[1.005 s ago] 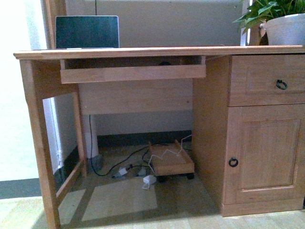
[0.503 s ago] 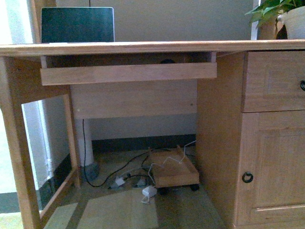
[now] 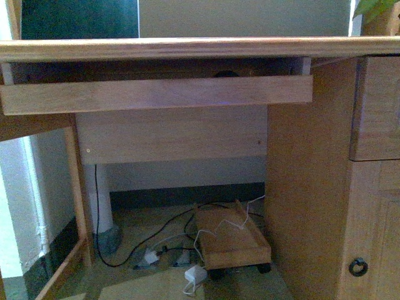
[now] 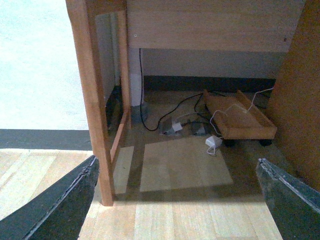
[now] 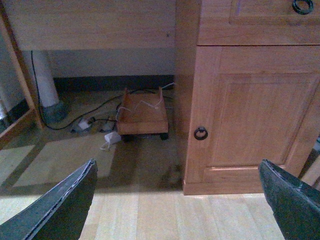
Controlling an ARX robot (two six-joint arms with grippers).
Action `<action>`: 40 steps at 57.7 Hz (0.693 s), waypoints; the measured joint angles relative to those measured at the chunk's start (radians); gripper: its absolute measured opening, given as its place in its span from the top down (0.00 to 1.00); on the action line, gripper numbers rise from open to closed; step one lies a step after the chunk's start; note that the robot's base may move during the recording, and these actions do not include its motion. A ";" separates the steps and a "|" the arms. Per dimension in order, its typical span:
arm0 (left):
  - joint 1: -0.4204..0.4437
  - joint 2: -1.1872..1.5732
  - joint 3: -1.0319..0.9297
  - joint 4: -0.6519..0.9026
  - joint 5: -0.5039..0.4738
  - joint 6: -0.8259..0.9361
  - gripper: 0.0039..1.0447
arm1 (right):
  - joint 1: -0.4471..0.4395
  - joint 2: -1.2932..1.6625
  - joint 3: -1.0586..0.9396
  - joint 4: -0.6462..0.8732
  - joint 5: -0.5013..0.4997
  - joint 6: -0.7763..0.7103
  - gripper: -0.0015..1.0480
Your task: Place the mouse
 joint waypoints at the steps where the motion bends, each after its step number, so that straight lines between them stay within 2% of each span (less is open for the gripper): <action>1: 0.000 0.000 0.000 0.000 0.000 0.000 0.07 | 0.000 0.000 0.000 0.000 0.000 0.000 0.07; 40: 0.000 -0.002 0.000 0.000 0.000 0.000 0.07 | 0.000 0.000 0.000 0.000 0.000 0.000 0.07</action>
